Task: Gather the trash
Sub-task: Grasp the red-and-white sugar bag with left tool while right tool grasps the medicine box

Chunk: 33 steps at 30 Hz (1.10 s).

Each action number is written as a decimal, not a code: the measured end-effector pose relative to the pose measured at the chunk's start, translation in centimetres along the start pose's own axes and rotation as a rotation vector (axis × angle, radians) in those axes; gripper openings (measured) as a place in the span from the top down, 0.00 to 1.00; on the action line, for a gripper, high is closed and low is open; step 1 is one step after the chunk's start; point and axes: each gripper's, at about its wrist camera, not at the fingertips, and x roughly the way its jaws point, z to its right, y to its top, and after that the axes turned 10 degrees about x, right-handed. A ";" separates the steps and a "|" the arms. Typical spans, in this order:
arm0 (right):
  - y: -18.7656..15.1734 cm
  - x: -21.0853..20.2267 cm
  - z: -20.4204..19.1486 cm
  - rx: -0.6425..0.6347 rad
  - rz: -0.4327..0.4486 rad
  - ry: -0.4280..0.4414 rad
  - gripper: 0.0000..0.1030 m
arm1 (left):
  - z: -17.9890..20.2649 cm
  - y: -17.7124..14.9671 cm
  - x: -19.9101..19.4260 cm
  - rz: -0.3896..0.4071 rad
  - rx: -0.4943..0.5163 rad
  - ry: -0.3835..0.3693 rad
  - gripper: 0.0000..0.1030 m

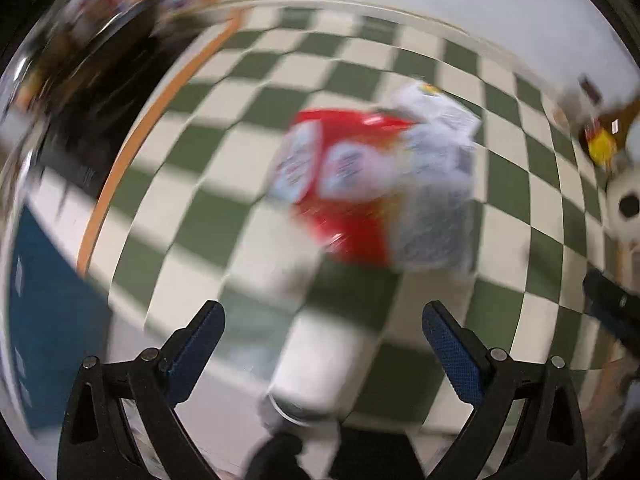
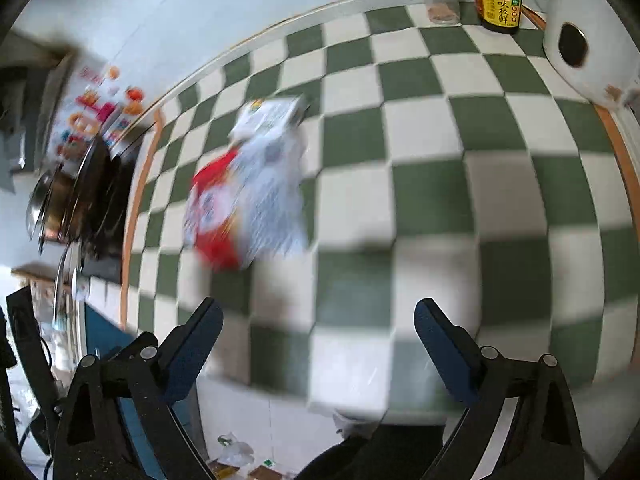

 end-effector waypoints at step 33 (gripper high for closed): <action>14.6 11.7 -10.5 -0.325 -0.075 0.025 0.05 | -7.5 8.0 -1.2 0.154 -0.115 0.314 0.87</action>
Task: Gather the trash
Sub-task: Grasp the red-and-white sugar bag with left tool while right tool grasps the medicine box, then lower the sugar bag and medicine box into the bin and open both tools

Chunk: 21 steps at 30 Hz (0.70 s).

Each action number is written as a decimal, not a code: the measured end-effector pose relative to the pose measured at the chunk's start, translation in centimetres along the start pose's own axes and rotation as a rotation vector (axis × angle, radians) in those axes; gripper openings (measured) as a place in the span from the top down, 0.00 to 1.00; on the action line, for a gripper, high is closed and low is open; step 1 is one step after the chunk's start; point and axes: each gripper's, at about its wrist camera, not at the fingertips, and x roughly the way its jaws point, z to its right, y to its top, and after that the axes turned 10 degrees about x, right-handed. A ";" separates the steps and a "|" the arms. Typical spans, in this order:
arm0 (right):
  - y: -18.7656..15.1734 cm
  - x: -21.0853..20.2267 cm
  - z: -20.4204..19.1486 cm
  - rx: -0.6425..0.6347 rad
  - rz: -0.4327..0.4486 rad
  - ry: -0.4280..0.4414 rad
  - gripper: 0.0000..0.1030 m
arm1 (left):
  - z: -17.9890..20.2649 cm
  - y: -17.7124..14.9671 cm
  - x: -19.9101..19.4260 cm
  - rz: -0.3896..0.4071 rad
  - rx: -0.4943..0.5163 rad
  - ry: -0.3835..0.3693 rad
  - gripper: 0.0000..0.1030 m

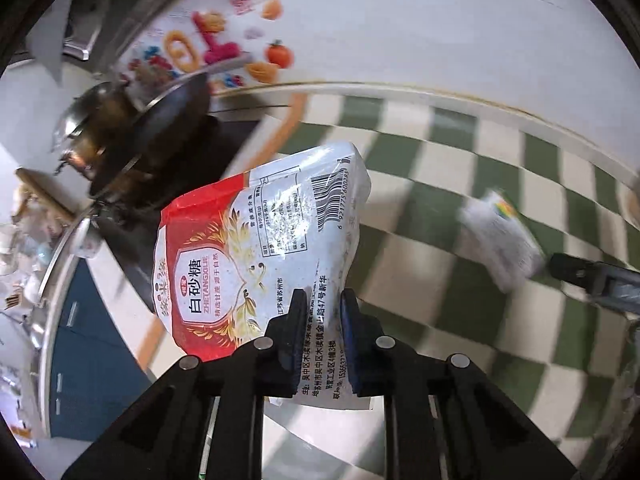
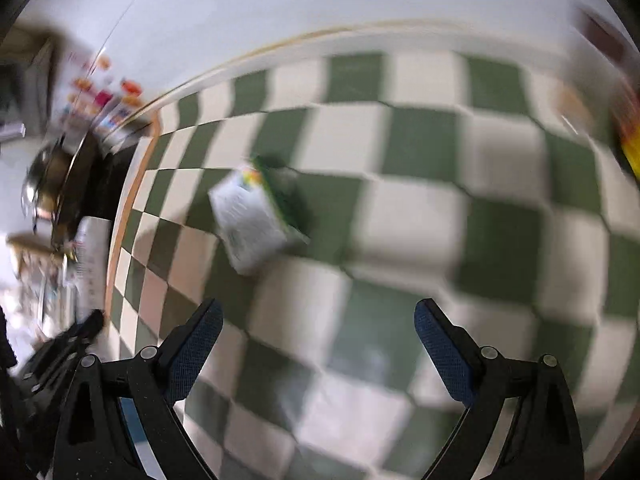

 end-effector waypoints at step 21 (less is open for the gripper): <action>-5.5 1.0 -4.9 -0.089 0.088 -0.169 0.30 | -3.3 -3.8 -3.0 0.111 0.062 -0.065 0.88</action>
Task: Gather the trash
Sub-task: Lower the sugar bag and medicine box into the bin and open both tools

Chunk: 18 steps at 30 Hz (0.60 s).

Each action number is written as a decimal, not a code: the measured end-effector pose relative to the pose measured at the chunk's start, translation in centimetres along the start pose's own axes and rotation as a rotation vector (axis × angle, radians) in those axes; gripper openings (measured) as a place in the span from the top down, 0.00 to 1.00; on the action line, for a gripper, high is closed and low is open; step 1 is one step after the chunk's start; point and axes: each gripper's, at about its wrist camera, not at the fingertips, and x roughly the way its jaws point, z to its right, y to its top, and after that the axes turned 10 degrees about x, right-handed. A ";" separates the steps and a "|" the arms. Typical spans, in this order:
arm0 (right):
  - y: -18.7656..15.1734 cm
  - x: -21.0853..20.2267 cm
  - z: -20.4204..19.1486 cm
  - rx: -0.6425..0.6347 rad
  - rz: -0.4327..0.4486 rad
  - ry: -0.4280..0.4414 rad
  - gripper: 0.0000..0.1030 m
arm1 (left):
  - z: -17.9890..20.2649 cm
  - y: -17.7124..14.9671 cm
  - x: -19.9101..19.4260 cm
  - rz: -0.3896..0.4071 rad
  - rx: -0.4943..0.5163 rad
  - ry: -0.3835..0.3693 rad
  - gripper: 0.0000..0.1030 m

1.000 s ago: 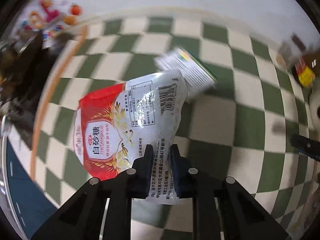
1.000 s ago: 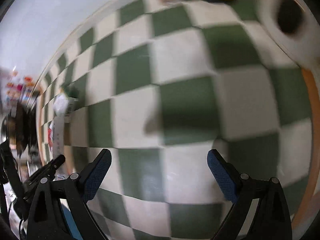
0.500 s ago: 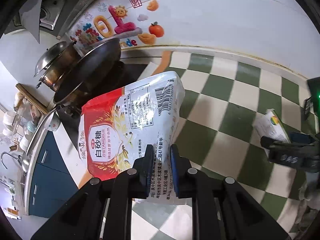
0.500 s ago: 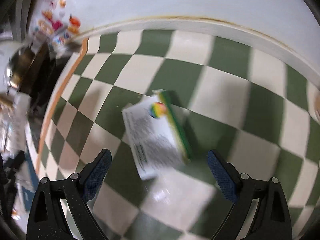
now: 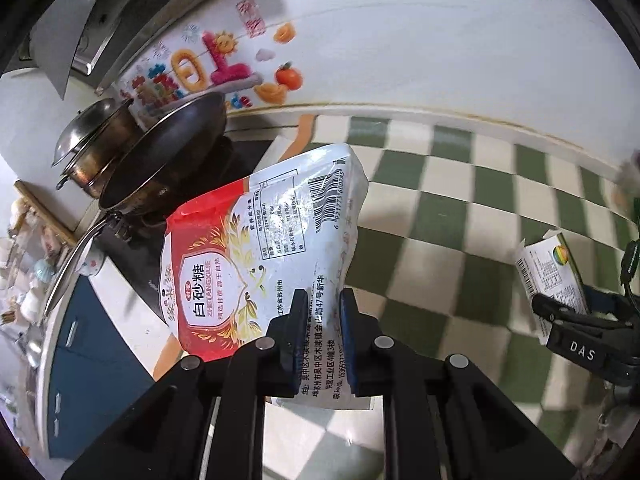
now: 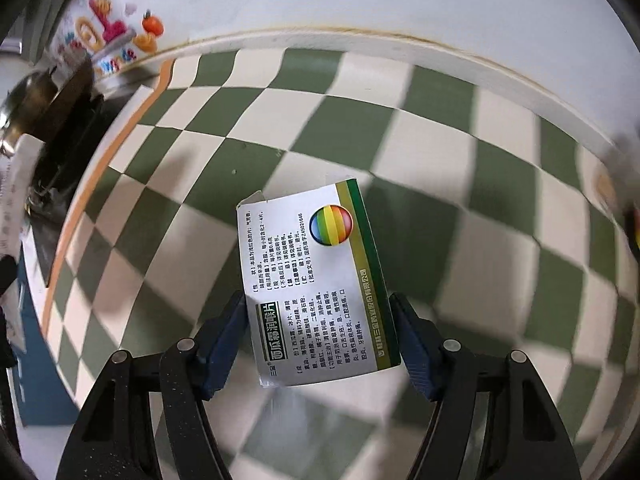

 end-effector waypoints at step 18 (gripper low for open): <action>-34.3 -19.6 -1.1 0.339 0.143 -0.047 0.30 | -6.6 -23.0 -16.2 0.085 0.217 -0.501 0.88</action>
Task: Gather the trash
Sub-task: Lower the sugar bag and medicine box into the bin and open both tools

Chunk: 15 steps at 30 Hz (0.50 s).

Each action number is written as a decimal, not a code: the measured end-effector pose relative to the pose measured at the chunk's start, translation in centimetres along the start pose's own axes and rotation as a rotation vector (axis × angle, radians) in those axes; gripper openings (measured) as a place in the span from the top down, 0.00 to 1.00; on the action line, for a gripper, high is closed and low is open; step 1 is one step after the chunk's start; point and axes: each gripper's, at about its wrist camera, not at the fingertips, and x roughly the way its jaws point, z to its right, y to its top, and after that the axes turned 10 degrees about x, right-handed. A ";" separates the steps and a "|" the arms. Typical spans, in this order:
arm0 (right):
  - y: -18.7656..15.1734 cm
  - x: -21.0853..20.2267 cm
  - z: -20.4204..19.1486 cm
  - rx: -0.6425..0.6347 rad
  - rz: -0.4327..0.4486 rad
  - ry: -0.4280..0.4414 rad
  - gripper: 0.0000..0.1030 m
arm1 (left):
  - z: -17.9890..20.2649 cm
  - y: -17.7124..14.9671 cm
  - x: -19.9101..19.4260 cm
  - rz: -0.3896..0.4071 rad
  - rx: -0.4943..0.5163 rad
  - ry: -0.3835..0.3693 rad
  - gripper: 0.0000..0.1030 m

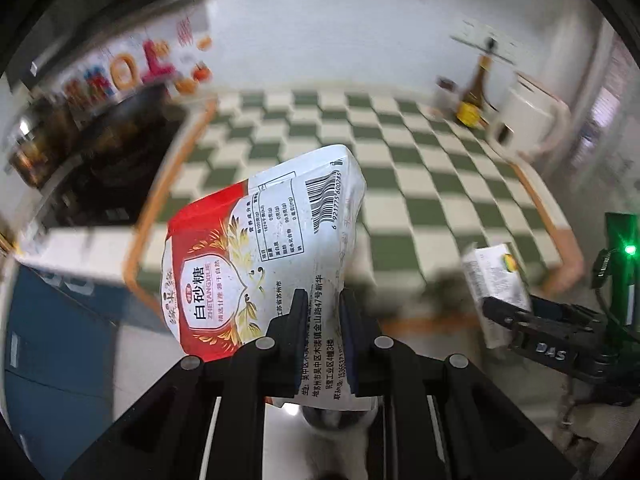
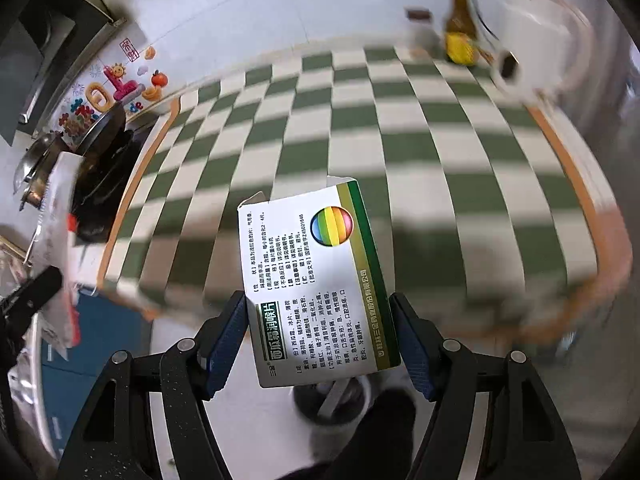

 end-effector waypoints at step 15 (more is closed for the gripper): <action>-16.8 9.1 11.4 0.122 -0.260 -0.128 0.30 | 2.9 -16.5 21.4 -0.435 -0.229 -0.399 0.87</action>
